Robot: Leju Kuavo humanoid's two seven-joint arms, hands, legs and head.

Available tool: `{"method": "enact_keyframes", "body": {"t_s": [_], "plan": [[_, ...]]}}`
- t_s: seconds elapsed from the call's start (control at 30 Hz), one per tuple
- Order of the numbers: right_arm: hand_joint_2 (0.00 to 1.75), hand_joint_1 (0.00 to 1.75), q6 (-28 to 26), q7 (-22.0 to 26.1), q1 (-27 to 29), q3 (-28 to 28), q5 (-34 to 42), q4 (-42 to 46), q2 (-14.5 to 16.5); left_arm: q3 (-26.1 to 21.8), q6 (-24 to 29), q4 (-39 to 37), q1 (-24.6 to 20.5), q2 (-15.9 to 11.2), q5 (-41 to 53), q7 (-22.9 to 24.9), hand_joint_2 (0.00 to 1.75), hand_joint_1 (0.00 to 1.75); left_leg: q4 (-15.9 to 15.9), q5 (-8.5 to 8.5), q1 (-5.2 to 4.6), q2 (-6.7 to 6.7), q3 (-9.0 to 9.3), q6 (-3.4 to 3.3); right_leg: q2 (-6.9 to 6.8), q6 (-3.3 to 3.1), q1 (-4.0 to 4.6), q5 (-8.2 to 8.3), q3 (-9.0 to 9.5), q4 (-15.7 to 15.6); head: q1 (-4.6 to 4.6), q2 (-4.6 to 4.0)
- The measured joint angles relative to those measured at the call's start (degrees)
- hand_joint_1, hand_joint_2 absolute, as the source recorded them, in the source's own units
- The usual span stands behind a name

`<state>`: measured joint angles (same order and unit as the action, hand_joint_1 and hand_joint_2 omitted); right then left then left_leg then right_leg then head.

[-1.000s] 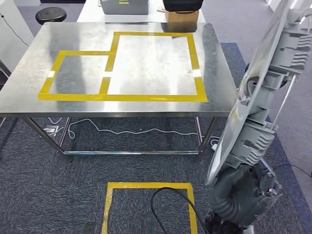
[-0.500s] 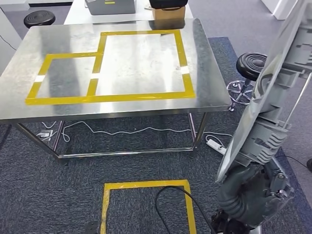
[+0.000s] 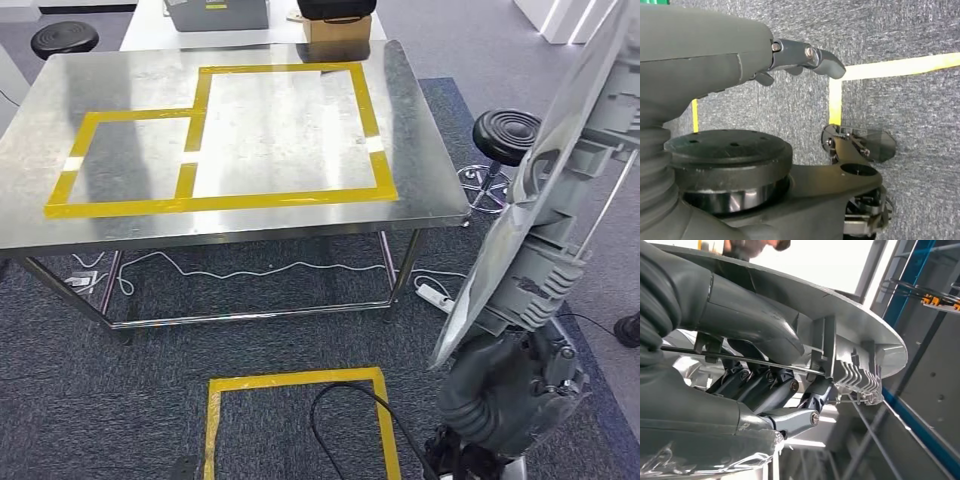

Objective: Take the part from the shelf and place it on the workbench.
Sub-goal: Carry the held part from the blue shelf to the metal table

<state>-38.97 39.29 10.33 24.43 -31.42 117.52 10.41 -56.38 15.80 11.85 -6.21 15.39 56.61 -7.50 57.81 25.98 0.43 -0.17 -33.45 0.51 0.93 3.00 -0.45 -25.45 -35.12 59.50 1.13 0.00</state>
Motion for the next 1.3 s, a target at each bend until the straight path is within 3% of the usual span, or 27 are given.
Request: {"method": "enact_keyframes", "body": {"t_s": [0.07,0.13,0.17,0.2,0.23,0.3,0.37,0.47,0.53,0.63,0.7,0.73,0.77,0.83,0.9,0.93,1.0,1.07,1.13,1.2,1.23,1.3], "plan": [[1.75,1.75,0.0,-0.4,-0.5,1.0,1.7,-0.2,-0.6,0.0,0.0,0.0,0.0,0.0,0.0,-0.1,1.75,0.00,-0.2,-0.17,0.16,0.05,0.09,-0.60,-0.28,0.48,-0.08,-2.37,-1.67,3.8,0.34,0.00],[1.75,1.75,0.0,-0.3,-0.8,1.9,2.0,-0.4,-1.2,0.0,-0.1,0.0,0.0,0.0,0.1,-0.2,1.75,0.00,-0.1,-0.15,0.08,0.09,0.08,-0.86,-0.43,0.75,-0.12,-6.00,-5.00,11.4,0.63,0.00],[1.75,1.75,0.0,-0.1,-0.8,2.2,1.6,-0.4,-1.4,0.0,-0.2,0.0,0.0,0.0,0.2,-0.2,1.75,0.00,-0.1,-0.13,0.04,0.10,0.09,-0.89,-0.44,0.80,-0.12,-7.03,-6.40,14.4,0.65,-0.01],[1.75,1.75,0.0,0.1,-0.8,2.4,1.0,-0.4,-1.5,0.0,-0.2,0.0,0.0,0.0,0.2,-0.2,1.75,0.00,-0.1,-0.11,0.02,0.11,0.13,-0.90,-0.44,0.81,-0.12,-7.04,-6.95,15.7,0.69,0.00],[1.75,1.75,0.0,0.2,-0.8,2.4,0.3,-0.4,-1.6,0.0,-0.2,0.0,0.0,0.0,0.3,-0.2,1.75,0.00,-0.1,-0.09,0.02,0.09,0.21,-0.90,-0.46,0.76,-0.13,-5.95,-6.37,14.6,0.70,0.00],[1.75,1.75,0.0,0.2,-0.7,2.3,-1.8,-0.4,-1.5,0.0,-0.2,0.0,0.0,0.0,0.3,-0.2,1.75,0.00,-0.1,0.04,0.05,0.03,0.46,-0.70,-0.64,0.61,-0.15,-2.37,-2.67,7.3,0.73,-0.01],[1.75,1.75,0.0,0.2,-0.7,1.8,-3.9,-0.3,-1.1,-0.1,-0.1,0.0,0.0,0.0,0.3,-0.2,1.75,0.00,-0.1,0.14,-0.13,-0.19,0.49,-0.14,-0.73,0.25,-0.09,-0.49,0.53,1.2,0.71,-0.01],[1.75,1.75,0.0,0.2,-0.3,0.7,-5.7,-0.2,-0.4,-0.1,0.0,0.0,0.0,-0.1,0.3,-0.2,1.75,0.00,-0.3,-0.16,-0.23,-0.40,0.39,0.89,-0.73,-0.68,0.10,-0.25,1.02,-0.1,0.63,-0.01],[1.75,1.75,0.0,0.3,-0.1,0.0,-6.2,-0.1,0.1,-0.2,0.0,0.0,0.0,-0.1,0.4,-0.2,1.75,0.00,0.9,0.80,-0.12,-0.41,-0.18,1.49,-1.09,-1.42,-0.02,-0.08,1.02,-0.3,0.49,-0.01],[1.75,1.75,0.0,0.3,0.0,-0.8,-6.4,0.1,0.5,-0.3,0.0,0.0,0.0,-0.1,0.4,-0.1,1.75,0.00,10.1,5.65,-0.04,-0.37,-4.65,2.13,-1.98,-2.21,-0.12,-0.06,0.97,-0.4,-0.01,-0.01],[1.75,1.75,0.0,0.3,0.1,-1.1,-6.4,0.1,0.7,-0.3,0.0,0.0,0.2,-0.2,0.4,-0.1,1.75,0.00,15.3,7.01,-0.02,-0.36,-7.34,2.25,-2.70,-2.33,-0.07,-0.10,0.94,-0.4,-0.05,0.00],[1.75,1.75,0.0,0.3,0.2,-1.2,-6.4,0.1,0.7,-0.4,0.0,0.0,0.2,-0.2,0.4,-0.1,1.75,0.00,15.1,6.13,-0.02,-0.29,-7.31,2.22,-3.09,-2.34,-0.06,-0.11,0.95,-0.4,-0.08,0.00],[1.75,1.75,0.0,0.3,0.2,-1.2,-6.4,0.1,0.7,-0.4,0.0,0.0,0.2,-0.2,0.4,-0.1,1.75,0.00,12.9,4.43,-0.03,-0.03,-6.25,2.13,-3.52,-2.32,-0.05,-0.13,1.00,-0.4,-0.10,0.00],[1.75,1.75,0.0,0.4,0.3,-1.3,-6.4,0.1,0.7,-0.4,0.0,0.0,0.2,-0.2,0.4,-0.1,1.75,0.00,5.4,0.94,-0.26,2.64,-2.39,1.86,-4.34,-1.99,0.17,-0.28,1.18,-0.3,-0.22,-0.01],[1.75,1.75,0.0,0.4,0.3,-1.3,-6.3,0.2,0.7,-0.4,0.0,0.0,-0.1,-0.2,0.4,-0.1,1.75,0.00,0.6,-0.24,-0.57,5.00,-0.12,1.25,-5.25,-1.41,0.59,-0.48,1.32,-0.2,-0.31,-0.01],[1.75,1.75,0.0,0.4,0.4,-1.4,-6.2,0.2,0.7,-0.4,0.0,0.0,-0.2,-0.2,0.4,-0.1,1.75,0.00,0.0,-0.12,-0.72,5.07,0.00,0.93,-5.90,-1.12,0.76,-0.57,1.40,-0.3,-0.32,-0.01],[1.75,1.75,0.0,0.4,0.4,-1.4,-6.2,0.2,0.7,-0.4,0.0,0.0,-0.2,-0.1,0.4,-0.1,1.75,0.00,-0.1,-0.34,-0.62,3.51,-0.26,0.18,-6.70,-0.50,0.67,-0.89,1.66,-0.2,-0.26,-0.01],[1.75,1.75,0.0,0.4,0.4,-1.4,-6.3,0.3,0.7,-0.4,0.0,0.0,-0.1,-0.1,0.4,-0.1,1.75,0.00,-0.2,-0.62,-0.36,2.31,-0.28,-0.47,-4.77,0.14,0.43,-2.90,0.75,2.4,-0.02,0.00],[1.75,1.75,0.0,0.4,0.5,-1.6,-6.5,0.6,0.7,-0.4,0.0,0.0,-0.1,-0.1,0.4,-0.1,1.75,0.00,-0.2,-0.73,-0.26,1.34,-0.31,-0.90,-2.04,0.48,0.29,-6.62,-2.32,9.2,0.29,0.00],[1.75,1.75,0.0,0.4,0.5,-1.7,-6.7,0.8,0.8,-0.5,0.0,0.0,-0.1,-0.1,0.5,-0.1,1.75,0.00,-0.2,-0.75,-0.29,0.47,-0.32,-1.02,-1.24,0.55,0.29,-8.54,-5.20,15.0,0.37,0.00],[1.75,1.75,0.0,0.4,0.6,-1.8,-6.7,0.8,0.8,-0.5,0.0,0.0,-0.1,-0.1,0.5,-0.1,1.75,0.00,-0.2,-0.74,-0.30,0.12,-0.29,-1.02,-1.15,0.53,0.27,-7.92,-5.43,15.2,0.37,0.00],[1.75,1.75,0.0,0.4,0.6,-1.8,-6.9,0.9,0.8,-0.7,0.0,0.0,-0.1,-0.1,0.5,-0.1,1.75,0.00,-0.2,-0.68,-0.24,-0.47,-0.13,-0.89,-1.14,0.41,0.14,-4.17,-2.91,9.6,0.39,0.00]]}}
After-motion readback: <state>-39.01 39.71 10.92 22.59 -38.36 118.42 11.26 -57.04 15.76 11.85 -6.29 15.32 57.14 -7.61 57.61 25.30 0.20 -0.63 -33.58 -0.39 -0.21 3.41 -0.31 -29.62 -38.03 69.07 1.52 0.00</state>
